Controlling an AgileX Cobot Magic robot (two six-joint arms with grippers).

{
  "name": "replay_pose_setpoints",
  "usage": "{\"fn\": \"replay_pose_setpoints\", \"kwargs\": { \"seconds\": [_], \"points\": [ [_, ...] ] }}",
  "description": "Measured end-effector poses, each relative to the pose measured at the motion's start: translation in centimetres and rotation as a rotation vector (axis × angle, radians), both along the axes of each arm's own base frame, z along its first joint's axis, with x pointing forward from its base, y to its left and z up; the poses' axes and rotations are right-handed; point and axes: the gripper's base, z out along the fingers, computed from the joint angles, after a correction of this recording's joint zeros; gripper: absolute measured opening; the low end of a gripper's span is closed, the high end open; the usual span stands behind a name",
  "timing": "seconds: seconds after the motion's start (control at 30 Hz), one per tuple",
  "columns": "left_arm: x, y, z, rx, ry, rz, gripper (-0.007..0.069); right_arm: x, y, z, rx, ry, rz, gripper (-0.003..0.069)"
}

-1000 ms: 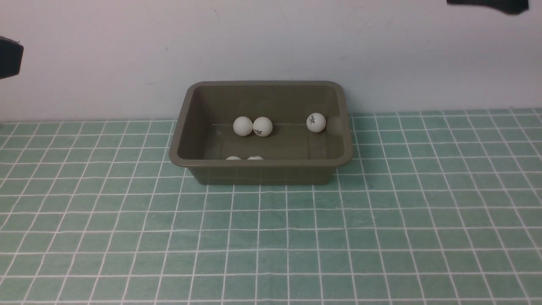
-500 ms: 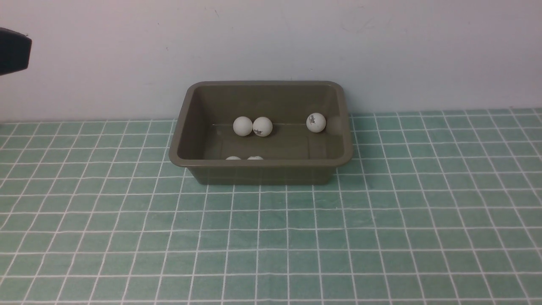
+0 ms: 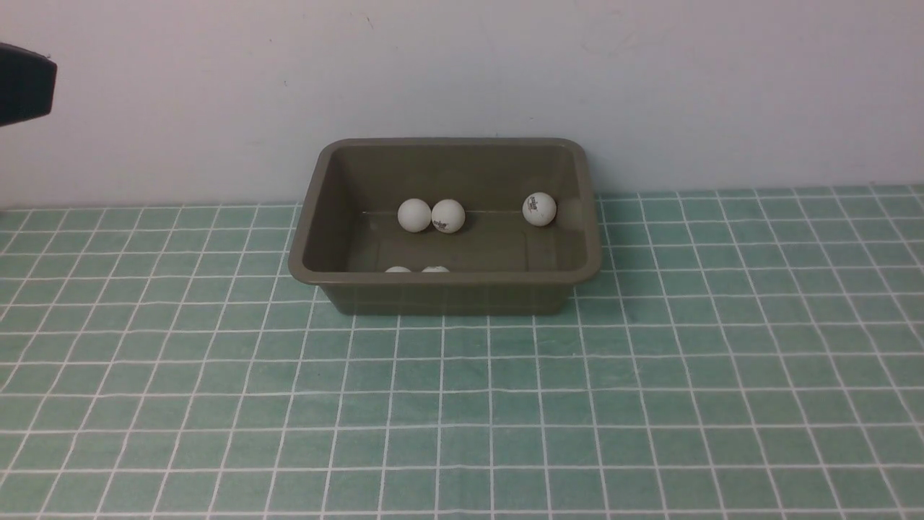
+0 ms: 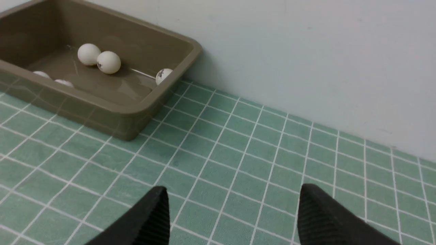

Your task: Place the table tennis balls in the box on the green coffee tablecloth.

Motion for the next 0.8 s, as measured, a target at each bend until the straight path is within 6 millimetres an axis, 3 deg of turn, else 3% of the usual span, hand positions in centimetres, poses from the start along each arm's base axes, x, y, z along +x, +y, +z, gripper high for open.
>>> {"fn": "replay_pose_setpoints", "kwargs": {
  "seconds": [0.53,0.8],
  "points": [
    [0.4,-0.2,0.0,-0.027,0.007,-0.020,0.0426,-4.3,-0.5,1.2,0.074,-0.282,-0.054,0.0461],
    [0.4,-0.4,0.1,-0.051,0.007,-0.035,0.0426,-4.9,-0.7,1.7,0.088,-0.348,-0.076,0.0461]
  ]
}}
